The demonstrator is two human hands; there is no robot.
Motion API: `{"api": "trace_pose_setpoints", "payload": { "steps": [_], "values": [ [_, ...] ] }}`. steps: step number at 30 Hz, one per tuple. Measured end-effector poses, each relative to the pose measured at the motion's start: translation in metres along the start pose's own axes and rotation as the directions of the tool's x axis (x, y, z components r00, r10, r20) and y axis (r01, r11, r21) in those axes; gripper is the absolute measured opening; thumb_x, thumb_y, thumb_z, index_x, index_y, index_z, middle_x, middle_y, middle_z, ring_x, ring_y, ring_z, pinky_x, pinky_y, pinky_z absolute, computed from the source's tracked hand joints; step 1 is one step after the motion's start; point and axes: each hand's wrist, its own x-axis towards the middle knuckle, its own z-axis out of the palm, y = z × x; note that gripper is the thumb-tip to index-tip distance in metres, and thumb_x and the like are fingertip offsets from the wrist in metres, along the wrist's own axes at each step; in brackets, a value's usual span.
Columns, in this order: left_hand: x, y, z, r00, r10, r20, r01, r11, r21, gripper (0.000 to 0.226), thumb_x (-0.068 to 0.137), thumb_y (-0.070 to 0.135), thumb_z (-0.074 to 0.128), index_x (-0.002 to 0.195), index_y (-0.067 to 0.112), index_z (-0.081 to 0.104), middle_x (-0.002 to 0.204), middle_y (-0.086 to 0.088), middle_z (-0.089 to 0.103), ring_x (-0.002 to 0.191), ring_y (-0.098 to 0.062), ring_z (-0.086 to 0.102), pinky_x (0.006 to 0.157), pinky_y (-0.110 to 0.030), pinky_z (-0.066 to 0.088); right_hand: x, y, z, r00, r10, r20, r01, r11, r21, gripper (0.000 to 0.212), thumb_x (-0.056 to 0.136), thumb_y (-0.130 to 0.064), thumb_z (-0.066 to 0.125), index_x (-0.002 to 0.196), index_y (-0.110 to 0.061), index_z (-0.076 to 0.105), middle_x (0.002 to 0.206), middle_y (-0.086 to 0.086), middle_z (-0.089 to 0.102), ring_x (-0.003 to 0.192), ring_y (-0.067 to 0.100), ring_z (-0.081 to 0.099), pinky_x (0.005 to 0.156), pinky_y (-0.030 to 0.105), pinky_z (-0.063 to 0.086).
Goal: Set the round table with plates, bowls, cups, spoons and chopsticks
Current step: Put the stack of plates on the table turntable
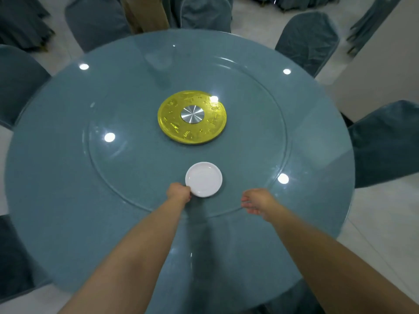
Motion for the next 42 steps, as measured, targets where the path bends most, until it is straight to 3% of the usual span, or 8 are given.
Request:
{"api": "trace_pose_setpoints", "payload": {
  "steps": [5, 11, 21, 26, 30, 33, 38, 42],
  "values": [
    [-0.001, 0.004, 0.005, 0.999, 0.041, 0.033, -0.039, 0.998, -0.058, 0.034, 0.086, -0.003, 0.057, 0.119, 0.001, 0.06, 0.104, -0.027, 0.068, 0.081, -0.035, 0.067, 0.084, -0.051, 0.057, -0.004, 0.004, 0.007, 1.0, 0.004, -0.016, -0.004, 1.0, -0.011, 0.008, 0.096, -0.014, 0.052, 0.104, -0.012, 0.053, 0.084, 0.007, 0.058, 0.068, 0.017, 0.058, 0.061, 0.026, 0.043],
    [-0.013, -0.017, 0.002, 0.996, 0.062, 0.057, -0.062, 0.998, -0.003, 0.045, 0.084, -0.009, 0.051, 0.125, 0.003, 0.062, 0.111, -0.025, 0.067, 0.103, -0.04, 0.066, 0.088, -0.05, 0.055, -0.017, -0.004, 0.014, 1.0, -0.006, -0.018, 0.005, 0.999, -0.052, 0.008, 0.098, -0.014, 0.049, 0.105, -0.012, 0.052, 0.083, 0.006, 0.056, 0.066, 0.016, 0.056, 0.059, 0.025, 0.039],
    [-0.057, -0.019, -0.017, 0.975, 0.22, -0.022, -0.194, 0.901, 0.389, 0.038, 0.093, 0.013, 0.053, 0.129, -0.001, 0.055, 0.132, -0.022, 0.056, 0.122, -0.036, 0.053, 0.098, -0.037, 0.042, -0.067, -0.001, 0.003, 0.992, -0.119, -0.033, 0.118, 0.993, -0.013, 0.005, 0.097, -0.012, 0.049, 0.093, -0.013, 0.052, 0.08, 0.005, 0.055, 0.065, 0.018, 0.055, 0.058, 0.026, 0.039],
    [-0.116, 0.001, 0.015, 0.933, 0.343, 0.11, -0.355, 0.826, 0.438, 0.032, 0.096, 0.016, 0.048, 0.122, 0.003, 0.059, 0.127, -0.016, 0.06, 0.12, -0.034, 0.054, 0.098, -0.033, 0.041, -0.121, 0.029, -0.043, 0.978, -0.179, -0.108, 0.188, 0.979, 0.082, 0.012, 0.097, -0.013, 0.051, 0.085, -0.016, 0.052, 0.078, 0.004, 0.057, 0.064, 0.017, 0.057, 0.059, 0.026, 0.041],
    [-0.189, 0.01, 0.058, 0.869, 0.415, 0.27, -0.491, 0.795, 0.357, 0.022, 0.092, 0.009, 0.048, 0.097, -0.002, 0.066, 0.105, -0.024, 0.068, 0.099, -0.035, 0.066, 0.092, -0.038, 0.052, -0.173, 0.071, -0.097, 0.962, -0.203, -0.185, 0.235, 0.956, 0.174, 0.003, 0.096, -0.014, 0.052, 0.094, -0.014, 0.053, 0.085, 0.007, 0.058, 0.067, 0.018, 0.058, 0.061, 0.027, 0.042],
    [-0.261, 0.002, 0.102, 0.786, 0.416, 0.457, -0.55, 0.809, 0.208, 0.022, 0.089, 0.003, 0.049, 0.067, 0.01, 0.05, 0.077, -0.019, 0.06, 0.063, -0.027, 0.059, 0.06, -0.033, 0.049, -0.222, 0.121, -0.143, 0.941, -0.163, -0.295, 0.242, 0.937, 0.253, 0.009, 0.096, -0.013, 0.051, 0.104, -0.01, 0.054, 0.093, 0.01, 0.06, 0.069, 0.02, 0.06, 0.061, 0.028, 0.043],
    [-0.371, -0.018, 0.172, 0.594, 0.347, 0.726, -0.643, 0.747, 0.169, 0.011, 0.094, 0.011, 0.049, 0.084, 0.014, 0.049, 0.076, -0.005, 0.059, 0.062, -0.016, 0.058, 0.057, -0.024, 0.043, -0.3, 0.206, -0.206, 0.895, -0.076, -0.439, 0.241, 0.911, 0.334, 0.009, 0.098, -0.01, 0.046, 0.094, -0.008, 0.053, 0.083, 0.008, 0.06, 0.064, 0.018, 0.056, 0.058, 0.026, 0.042],
    [-0.448, -0.041, 0.229, 0.467, 0.333, 0.819, -0.722, 0.679, 0.135, 0.019, 0.091, 0.007, 0.048, 0.074, 0.014, 0.049, 0.07, -0.007, 0.055, 0.058, -0.02, 0.054, 0.054, -0.023, 0.038, -0.345, 0.275, -0.246, 0.839, 0.008, -0.544, 0.239, 0.893, 0.382, 0.011, 0.096, -0.006, 0.05, 0.105, -0.003, 0.055, 0.079, 0.011, 0.061, 0.058, 0.017, 0.054, 0.053, 0.025, 0.039]
  ]
}}
